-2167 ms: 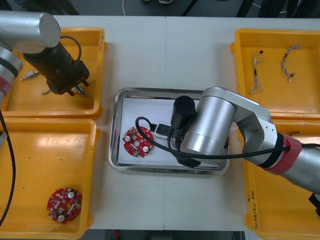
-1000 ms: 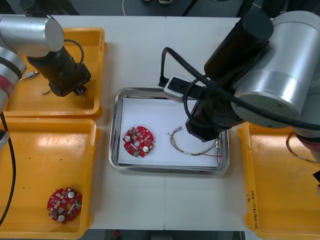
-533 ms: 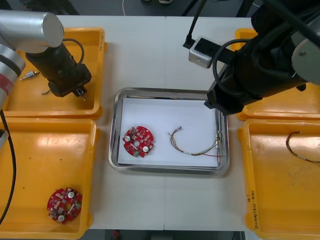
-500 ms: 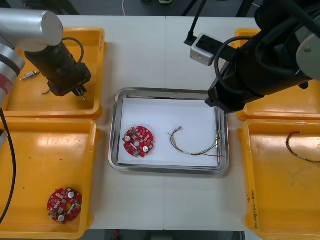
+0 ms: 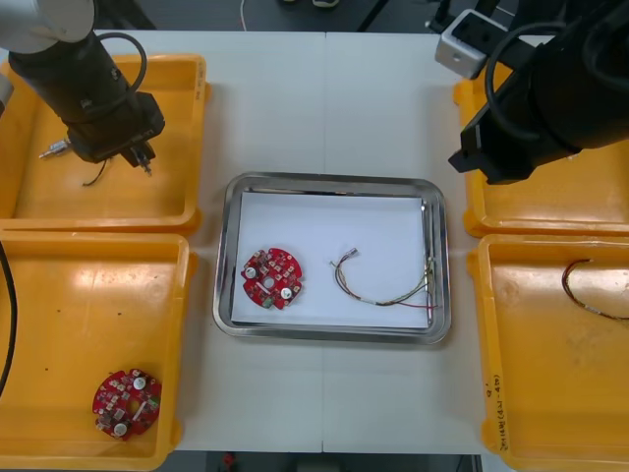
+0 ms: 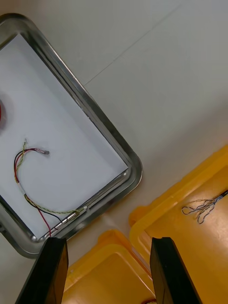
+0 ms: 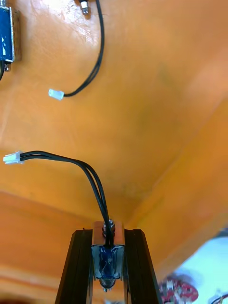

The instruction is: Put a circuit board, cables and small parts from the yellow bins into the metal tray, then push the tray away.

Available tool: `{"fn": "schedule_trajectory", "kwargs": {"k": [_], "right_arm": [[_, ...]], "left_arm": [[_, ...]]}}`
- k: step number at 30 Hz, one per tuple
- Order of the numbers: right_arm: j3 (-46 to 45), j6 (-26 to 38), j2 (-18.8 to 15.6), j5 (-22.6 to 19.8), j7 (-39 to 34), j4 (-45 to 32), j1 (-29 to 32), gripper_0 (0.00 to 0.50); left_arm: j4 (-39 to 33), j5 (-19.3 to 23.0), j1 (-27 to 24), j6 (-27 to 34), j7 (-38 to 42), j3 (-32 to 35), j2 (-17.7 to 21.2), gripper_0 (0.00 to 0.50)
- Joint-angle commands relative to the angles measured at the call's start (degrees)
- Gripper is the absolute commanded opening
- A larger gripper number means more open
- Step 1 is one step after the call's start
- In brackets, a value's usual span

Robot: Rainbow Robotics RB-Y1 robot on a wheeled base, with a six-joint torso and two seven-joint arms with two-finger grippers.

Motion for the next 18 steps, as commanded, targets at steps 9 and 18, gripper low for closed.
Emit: {"fn": "schedule_trajectory", "kwargs": {"k": [9, 18], "right_arm": [[-11.48, 0.18, -3.71, 0.59, -3.9, 6.6, -2.27, 0.5], [-13.94, 0.18, -5.47, 3.76, -4.51, 9.94, -2.35, 0.5]], "left_arm": [[-17.08, 2.21, -2.02, 10.42, 4.99, -2.18, 0.66, 0.0], [-23.59, 2.04, -2.1, 10.42, 5.43, -7.98, -2.68, 0.0]]}}
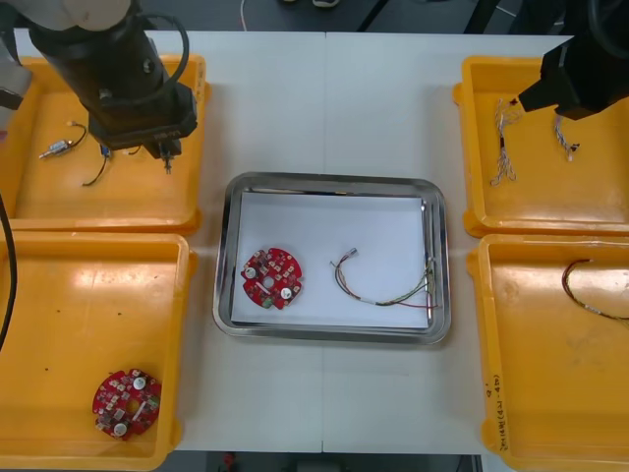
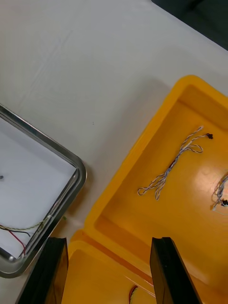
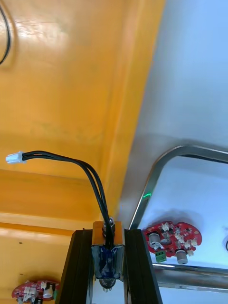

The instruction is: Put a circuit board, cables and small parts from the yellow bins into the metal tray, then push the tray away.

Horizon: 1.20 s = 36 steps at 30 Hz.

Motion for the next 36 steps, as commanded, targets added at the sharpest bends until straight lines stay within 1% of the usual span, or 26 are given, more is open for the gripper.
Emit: {"fn": "schedule_trajectory", "kwargs": {"k": [1, 6, 15, 19, 25, 27, 30, 32, 36], "right_arm": [[-3.12, 0.17, -2.81, 1.24, -3.18, 1.81, -2.22, 0.5], [-4.97, 0.17, -3.25, 3.7, -3.44, 5.32, -2.31, 0.5], [-5.49, 0.17, -3.17, 12.32, -3.53, 9.19, -2.31, 0.5], [-6.02, 0.17, -2.99, 13.2, -3.61, 10.24, -2.31, 0.5], [-6.2, 0.17, -2.99, 13.2, -3.79, 12.44, -2.57, 0.5], [-6.02, 0.17, -2.73, 13.02, -3.79, 14.29, -3.19, 0.5], [-6.02, 0.17, -1.32, 13.37, -3.88, 18.77, -5.39, 0.5], [-6.02, 0.17, 0.09, 15.04, -3.7, 22.55, -7.41, 0.5], [-5.41, 0.17, 1.67, 17.06, -3.44, 27.12, -10.22, 0.5]], "left_arm": [[-4.04, -0.04, -2.11, 0.63, 5.23, -3.23, -2.45, 0.0], [-5.27, -0.3, -2.11, 0.58, 5.14, -5.69, -4.65, 0.0], [-4.66, -2.32, -2.11, -4.26, 4.61, -11.23, -8.34, 0.0], [-3.87, -2.67, -2.11, -5.66, 4.26, -13.08, -9.4, 0.0], [-1.23, -2.85, -2.11, -8.65, 3.38, -15.71, -10.72, 0.001], [-0.17, -3.03, -2.11, -9.53, 3.03, -16.24, -11.16, 0.0], [1.23, -3.82, -2.11, -10.67, 2.5, -17.3, -11.6, 0.0], [2.02, -4.52, -2.11, -11.55, 2.06, -18.18, -11.68, 0.002], [3.61, -4.78, -2.11, -12.69, 1.54, -18.7, -11.95, 0.002]]}}
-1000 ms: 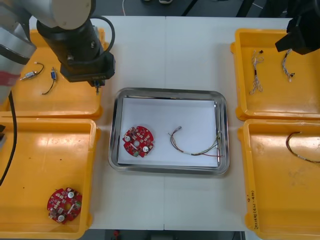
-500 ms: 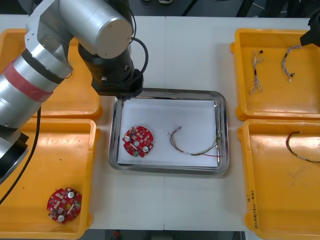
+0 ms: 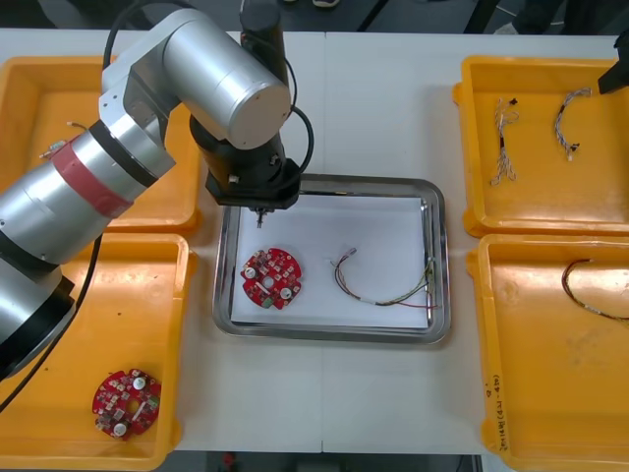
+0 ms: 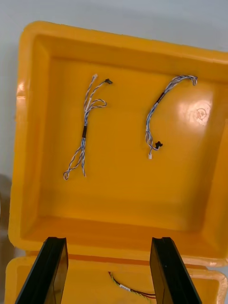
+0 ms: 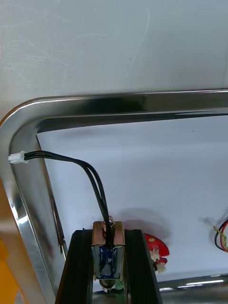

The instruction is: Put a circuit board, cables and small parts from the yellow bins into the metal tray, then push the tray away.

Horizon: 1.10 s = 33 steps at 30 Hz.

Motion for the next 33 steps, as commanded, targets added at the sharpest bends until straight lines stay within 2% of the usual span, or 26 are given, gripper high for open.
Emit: {"fn": "schedule_trajectory", "kwargs": {"k": [1, 13, 18, 20, 21, 25, 28, 33], "right_arm": [[-0.43, 0.17, 1.81, 2.63, -1.11, 4.51, -6.88, 0.5], [2.21, 0.17, 6.11, 9.31, -0.75, 16.03, -11.53, 0.5], [2.21, 0.17, 7.52, 10.45, -0.75, 20.51, -13.64, 0.5], [2.21, -0.49, 8.31, 11.33, -0.67, 23.06, -14.52, 0.5], [2.21, -1.55, 8.75, 11.86, -0.75, 24.2, -14.96, 0.5], [2.21, -4.89, 9.81, 13.26, -0.75, 26.84, -15.4, 0.5], [2.21, -7.35, 10.68, 14.14, -0.75, 28.42, -15.49, 0.5], [2.21, -11.13, 12.09, 14.93, -1.19, 32.11, -16.54, 0.5]], "left_arm": [[1.33, -1.29, -2.11, -1.84, 1.31, -1.49, -1.53, 0.001], [5.2, -2.7, -2.02, -6.32, 0.26, -3.86, -1.79, 0.002], [5.2, -2.43, -2.11, -6.24, 0.61, -3.86, -1.79, 0.004], [5.2, -2.43, -2.11, -6.24, 0.7, -3.86, -1.79, 0.061], [5.2, -2.43, -2.02, -6.24, 0.7, -3.95, -1.79, 0.107], [5.2, -2.35, -2.02, -6.24, 1.23, -3.86, -1.79, 0.363], [5.2, -2.43, -2.02, -6.24, 1.4, -3.86, -1.7, 0.5], [5.2, -2.61, -2.02, -6.24, 1.67, -3.86, -1.7, 0.5]]}}
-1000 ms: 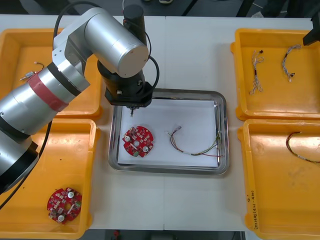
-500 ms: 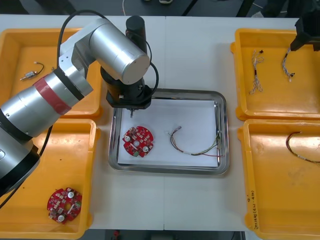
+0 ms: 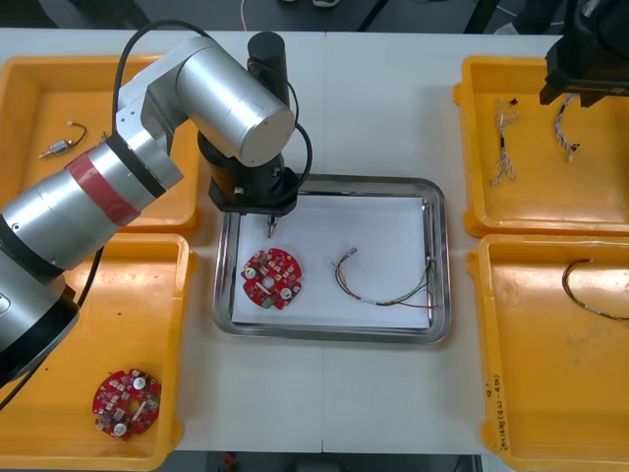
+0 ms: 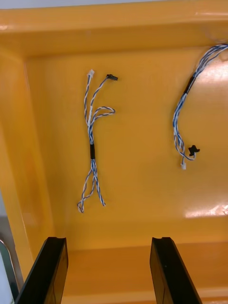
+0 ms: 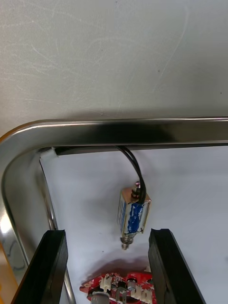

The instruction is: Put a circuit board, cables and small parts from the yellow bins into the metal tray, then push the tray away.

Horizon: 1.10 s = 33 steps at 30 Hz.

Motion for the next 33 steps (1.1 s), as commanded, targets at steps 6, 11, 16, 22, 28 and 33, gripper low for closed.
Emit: {"fn": "schedule_trajectory", "kwargs": {"k": [6, 11, 16, 22, 28, 33], "right_arm": [[0.63, -7.07, 2.04, 1.55, -1.37, 6.01, -5.03, 0.5], [0.63, -9.71, 2.22, 1.73, -0.67, 9.7, -5.99, 0.5], [0.99, -13.4, 2.92, 1.9, -0.49, 15.33, -7.58, 0.5], [2.74, -19.11, 3.27, 2.34, -0.32, 20.34, -8.89, 0.5], [2.83, -24.12, 3.98, 2.69, -0.14, 25.87, -10.21, 0.5], [2.83, -27.29, 4.24, 2.78, 0.03, 30.97, -12.15, 0.5]], "left_arm": [[-0.44, -0.48, -2.02, -0.51, 1.84, -0.56, -1.01, 0.5], [-0.71, 0.31, -2.11, -0.07, 1.93, 0.75, -0.66, 0.5], [-2.99, 1.01, -2.11, 2.65, 1.84, 3.83, 0.05, 0.5], [-6.86, 2.24, -2.11, 7.48, 1.84, 7.61, 1.72, 0.5], [-11.08, 3.91, -2.11, 12.93, 1.76, 12.27, 4.26, 0.5], [-13.36, 6.2, -2.11, 16.8, 1.58, 16.05, 6.9, 0.5]]}}
